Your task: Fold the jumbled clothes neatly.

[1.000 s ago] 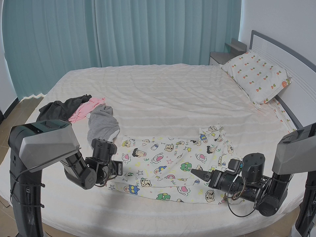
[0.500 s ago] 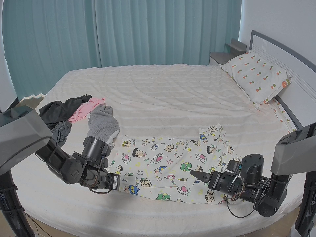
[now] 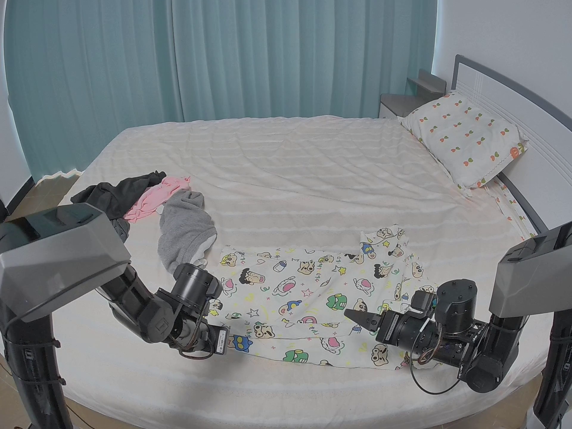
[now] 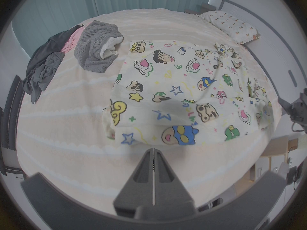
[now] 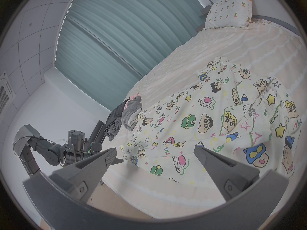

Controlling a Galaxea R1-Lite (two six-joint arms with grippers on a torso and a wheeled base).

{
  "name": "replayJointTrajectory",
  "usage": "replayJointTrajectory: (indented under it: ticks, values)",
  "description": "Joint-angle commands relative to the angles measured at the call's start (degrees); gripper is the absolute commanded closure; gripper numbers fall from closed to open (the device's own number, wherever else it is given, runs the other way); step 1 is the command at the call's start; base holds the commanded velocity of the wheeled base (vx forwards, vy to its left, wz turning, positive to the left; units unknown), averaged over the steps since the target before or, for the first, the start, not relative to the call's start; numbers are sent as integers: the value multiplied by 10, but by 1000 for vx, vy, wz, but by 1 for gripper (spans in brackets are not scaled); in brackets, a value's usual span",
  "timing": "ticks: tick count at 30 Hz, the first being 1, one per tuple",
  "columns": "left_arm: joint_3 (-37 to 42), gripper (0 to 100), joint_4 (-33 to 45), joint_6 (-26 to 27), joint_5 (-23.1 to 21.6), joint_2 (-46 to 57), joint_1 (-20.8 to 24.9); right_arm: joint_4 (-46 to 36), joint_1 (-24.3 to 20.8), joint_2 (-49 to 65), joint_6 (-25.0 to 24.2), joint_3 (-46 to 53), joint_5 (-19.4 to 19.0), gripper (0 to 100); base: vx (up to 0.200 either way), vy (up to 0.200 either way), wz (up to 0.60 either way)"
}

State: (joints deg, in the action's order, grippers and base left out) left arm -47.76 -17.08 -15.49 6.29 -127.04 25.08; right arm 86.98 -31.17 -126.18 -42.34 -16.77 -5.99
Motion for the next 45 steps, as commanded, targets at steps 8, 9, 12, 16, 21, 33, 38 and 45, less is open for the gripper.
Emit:
replayJointTrajectory:
  ticks: [8, 9, 12, 16, 21, 33, 38, 45]
  values:
    - [-97, 100, -22, -38, 15, -92, 1, 0, 0, -3, 1, 0, -1, 0, 0, 0, 0]
    - [-103, 100, -22, -41, 18, -95, 0, 0, 0, -3, 1, 0, 0, 0, 0, 0, 0]
    - [-123, 100, -22, -52, 21, -100, -2, 0, 0, -4, 1, 0, -1, 0, 0, 0, 0]
    - [-189, 100, -23, -62, 32, -129, -13, 0, 0, -6, 1, -1, 0, 0, 0, 0, 0]
    - [-265, 100, -22, -110, 48, -162, -23, 1, 1, -6, 1, -1, 0, 0, 0, 0, 0]
    - [-334, 100, -12, -231, 61, -153, -64, 17, 8, -10, 7, 1, 7, 0, 0, 0, 0]
    - [-204, 100, -1, -255, -68, -44, -76, 7, 32, -9, 34, -4, 15, 0, 0, 0, 0]
    - [-22, 100, -110, -333, -138, 36, -68, -16, 103, -5, 62, 25, 10, 0, 0, 0, 0]
